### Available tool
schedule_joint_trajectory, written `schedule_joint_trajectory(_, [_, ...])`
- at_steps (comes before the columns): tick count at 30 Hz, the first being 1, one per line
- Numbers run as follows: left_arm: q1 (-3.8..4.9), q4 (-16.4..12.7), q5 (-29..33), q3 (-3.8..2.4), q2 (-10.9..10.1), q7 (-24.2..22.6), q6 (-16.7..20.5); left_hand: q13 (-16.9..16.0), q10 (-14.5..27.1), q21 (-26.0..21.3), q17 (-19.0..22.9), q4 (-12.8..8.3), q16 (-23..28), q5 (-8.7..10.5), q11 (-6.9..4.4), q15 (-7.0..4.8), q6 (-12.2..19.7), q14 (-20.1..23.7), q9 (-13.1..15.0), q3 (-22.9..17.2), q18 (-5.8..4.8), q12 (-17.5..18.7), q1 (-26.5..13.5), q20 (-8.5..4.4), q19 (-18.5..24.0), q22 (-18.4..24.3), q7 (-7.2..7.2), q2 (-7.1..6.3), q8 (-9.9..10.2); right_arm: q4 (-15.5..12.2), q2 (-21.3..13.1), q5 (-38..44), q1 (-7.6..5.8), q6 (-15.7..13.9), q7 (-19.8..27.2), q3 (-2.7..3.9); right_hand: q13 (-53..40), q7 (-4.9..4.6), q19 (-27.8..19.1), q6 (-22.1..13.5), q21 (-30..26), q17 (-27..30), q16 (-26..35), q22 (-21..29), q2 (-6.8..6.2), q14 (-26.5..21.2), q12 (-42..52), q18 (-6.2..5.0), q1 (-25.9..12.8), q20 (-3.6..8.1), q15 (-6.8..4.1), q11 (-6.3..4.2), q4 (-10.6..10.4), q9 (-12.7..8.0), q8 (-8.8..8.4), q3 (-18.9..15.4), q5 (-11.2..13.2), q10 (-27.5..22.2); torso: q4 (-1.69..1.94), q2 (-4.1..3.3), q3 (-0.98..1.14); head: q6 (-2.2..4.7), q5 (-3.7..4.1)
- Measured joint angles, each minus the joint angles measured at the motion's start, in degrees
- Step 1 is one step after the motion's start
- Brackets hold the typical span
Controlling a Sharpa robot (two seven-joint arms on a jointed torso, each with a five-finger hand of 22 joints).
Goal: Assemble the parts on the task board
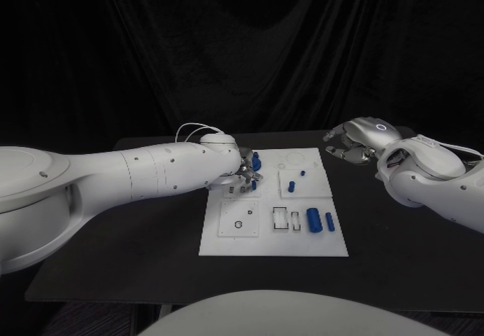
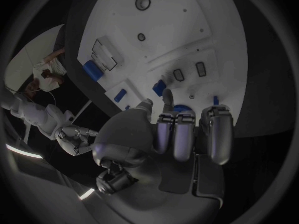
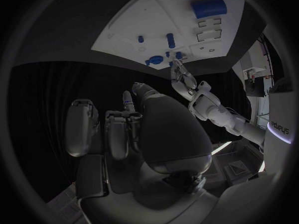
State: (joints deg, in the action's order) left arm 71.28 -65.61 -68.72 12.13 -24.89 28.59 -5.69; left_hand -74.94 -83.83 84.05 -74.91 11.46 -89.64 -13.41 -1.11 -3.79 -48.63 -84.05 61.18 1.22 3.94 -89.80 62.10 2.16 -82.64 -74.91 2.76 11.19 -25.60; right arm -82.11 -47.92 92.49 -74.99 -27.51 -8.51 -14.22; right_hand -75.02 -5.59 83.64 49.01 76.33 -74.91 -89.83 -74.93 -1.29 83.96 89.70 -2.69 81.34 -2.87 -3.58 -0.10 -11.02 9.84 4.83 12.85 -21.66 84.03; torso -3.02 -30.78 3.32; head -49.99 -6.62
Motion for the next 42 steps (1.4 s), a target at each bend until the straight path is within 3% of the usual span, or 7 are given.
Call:
schedule_joint_trajectory(16, [-0.43,0.78,-0.01,-0.01,0.35,-0.35,0.25,0.00,0.00,-0.21,0.00,-0.27,0.00,0.00,0.00,0.00,0.00,0.00,0.38,-0.59,0.01,0.00,0.00,0.00,0.00,0.00,0.00,0.00,0.33,0.28,-0.07,-2.34,0.05,0.15,0.09,0.00,0.00,-0.21,0.00,0.21,0.00,0.00,0.00,0.01,0.24,0.00,0.00,0.00,-0.24,0.00,0.00,0.00,0.31,-0.11,0.00,0.63,-0.67,0.00,0.10,0.03,-0.05,0.00,0.21])
schedule_joint_trajectory(27, [-1.30,1.93,-0.01,0.02,0.81,-0.99,0.20,0.00,0.00,-0.65,-0.04,-0.43,0.00,-0.21,0.00,0.01,0.00,0.00,0.62,-1.36,0.00,0.00,-0.23,0.21,0.21,0.01,0.00,-0.22,1.14,0.44,0.02,-3.14,0.07,0.18,0.28,0.00,0.00,-0.21,0.00,0.20,-0.57,0.00,0.00,0.01,0.24,0.00,0.00,0.00,-0.24,0.00,0.00,0.00,0.35,-0.17,-0.23,0.98,-0.95,0.00,0.01,0.04,-0.06,0.00,0.35])
schedule_joint_trajectory(42, [-1.52,2.58,-0.02,0.00,1.29,-3.37,0.29,0.01,0.00,-0.87,-0.03,-0.31,0.00,-0.20,0.00,0.01,0.00,0.00,0.66,-1.91,0.01,0.00,-0.45,0.19,0.63,-0.03,0.00,-0.45,2.04,0.53,0.00,-3.41,0.09,0.36,0.34,0.00,0.00,-0.21,-0.21,0.20,-1.13,0.00,0.00,0.02,0.24,0.00,0.00,0.00,-0.24,-0.21,0.00,0.00,0.52,-0.21,-0.23,1.15,-0.94,0.00,-0.02,0.00,-0.03,0.00,0.27])
